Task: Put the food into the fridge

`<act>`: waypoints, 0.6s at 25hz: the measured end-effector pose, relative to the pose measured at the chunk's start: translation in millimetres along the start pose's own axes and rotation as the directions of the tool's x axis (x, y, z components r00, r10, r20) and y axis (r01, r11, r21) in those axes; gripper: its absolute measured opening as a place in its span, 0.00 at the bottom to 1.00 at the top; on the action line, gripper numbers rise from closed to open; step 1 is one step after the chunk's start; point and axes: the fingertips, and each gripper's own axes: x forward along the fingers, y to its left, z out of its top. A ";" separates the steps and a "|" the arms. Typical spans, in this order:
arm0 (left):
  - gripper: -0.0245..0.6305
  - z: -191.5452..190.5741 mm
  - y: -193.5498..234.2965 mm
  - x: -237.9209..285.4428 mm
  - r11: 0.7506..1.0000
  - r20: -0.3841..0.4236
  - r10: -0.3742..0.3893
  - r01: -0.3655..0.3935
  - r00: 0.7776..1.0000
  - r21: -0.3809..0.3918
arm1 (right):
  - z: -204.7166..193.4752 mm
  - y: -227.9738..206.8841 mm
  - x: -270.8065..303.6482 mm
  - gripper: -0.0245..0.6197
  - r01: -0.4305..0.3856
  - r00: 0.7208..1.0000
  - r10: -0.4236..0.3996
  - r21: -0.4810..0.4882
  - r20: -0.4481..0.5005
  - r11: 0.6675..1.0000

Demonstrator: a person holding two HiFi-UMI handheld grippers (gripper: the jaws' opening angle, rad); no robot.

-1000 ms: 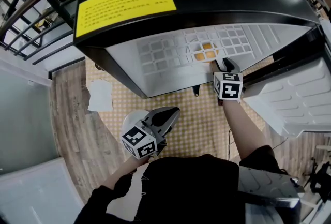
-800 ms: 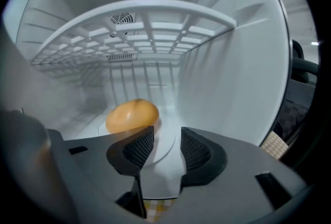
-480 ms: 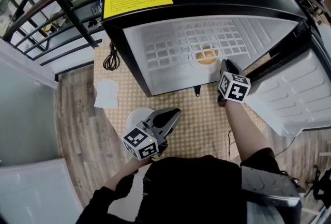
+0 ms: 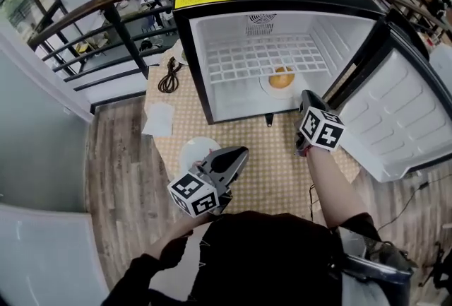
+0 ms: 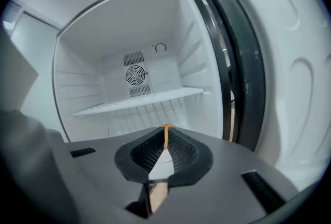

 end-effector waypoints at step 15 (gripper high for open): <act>0.06 -25.1 -124.3 -45.4 0.999 0.040 0.026 -0.028 0.999 0.046 | -16.7 45.6 -184.3 0.06 -0.229 0.972 0.229 0.005 0.058 0.973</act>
